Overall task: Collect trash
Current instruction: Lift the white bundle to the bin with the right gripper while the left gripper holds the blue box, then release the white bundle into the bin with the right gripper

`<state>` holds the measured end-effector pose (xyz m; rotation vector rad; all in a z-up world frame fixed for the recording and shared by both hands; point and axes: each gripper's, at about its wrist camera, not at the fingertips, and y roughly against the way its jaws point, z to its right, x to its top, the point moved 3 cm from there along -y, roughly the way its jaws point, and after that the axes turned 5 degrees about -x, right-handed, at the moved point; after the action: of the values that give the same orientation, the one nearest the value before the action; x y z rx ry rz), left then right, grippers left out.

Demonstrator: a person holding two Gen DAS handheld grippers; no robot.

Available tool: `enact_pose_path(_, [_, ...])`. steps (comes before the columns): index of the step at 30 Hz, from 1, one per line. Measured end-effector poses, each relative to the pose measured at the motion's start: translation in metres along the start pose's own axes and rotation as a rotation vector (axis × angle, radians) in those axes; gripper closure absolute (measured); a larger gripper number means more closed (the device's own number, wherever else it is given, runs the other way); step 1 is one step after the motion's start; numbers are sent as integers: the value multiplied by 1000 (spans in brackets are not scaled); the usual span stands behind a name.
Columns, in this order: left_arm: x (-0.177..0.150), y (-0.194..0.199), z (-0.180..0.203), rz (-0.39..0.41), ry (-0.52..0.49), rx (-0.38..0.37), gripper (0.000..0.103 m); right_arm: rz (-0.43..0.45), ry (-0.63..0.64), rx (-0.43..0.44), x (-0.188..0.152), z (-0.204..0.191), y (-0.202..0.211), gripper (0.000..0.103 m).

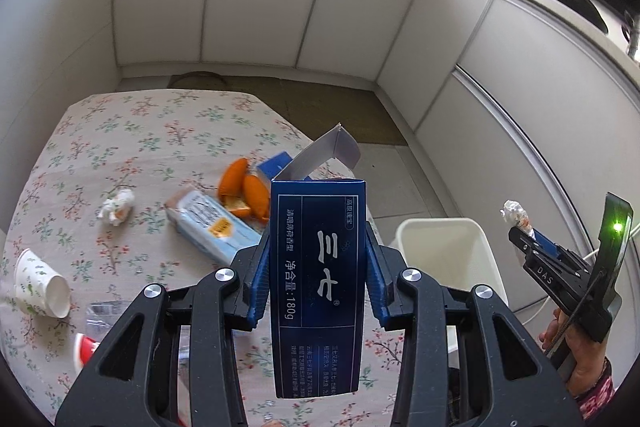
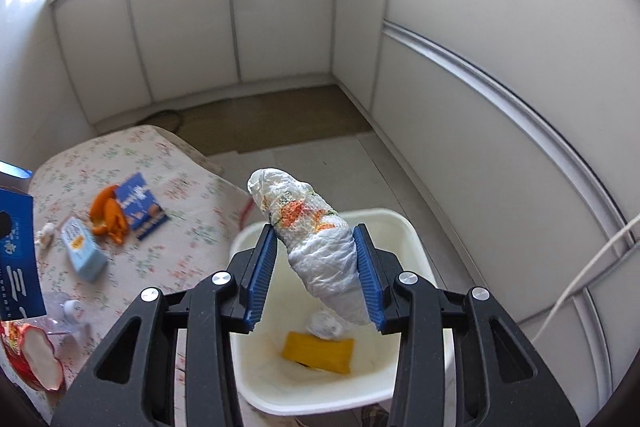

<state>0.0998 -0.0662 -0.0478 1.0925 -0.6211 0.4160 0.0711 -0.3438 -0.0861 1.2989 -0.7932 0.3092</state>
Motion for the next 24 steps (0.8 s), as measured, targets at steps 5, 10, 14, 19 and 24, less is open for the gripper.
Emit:
enact_pose_path(5, [-4,-16,19,-25,-30,-11,65,-55,-41,-34,-10,25,-12,57])
enact_pose_path(10, [-7,-33,42,-46,-68,-28,65,-38,-86,-73,-14,51,-10,34])
enact_pose_path(14, [-11,-48,70,-61,-119,-50,65,-10,-139,-120,-16,78,-3,19])
enact_pose_path(19, [-14,-70,101,-88,-120,-99,65,-16,-212,-170,-22,113,-3,13])
enact_pose_path(24, [-14,-92,137,-113,-138,-141,65,-31,-236,-248,-29,141,-10,12])
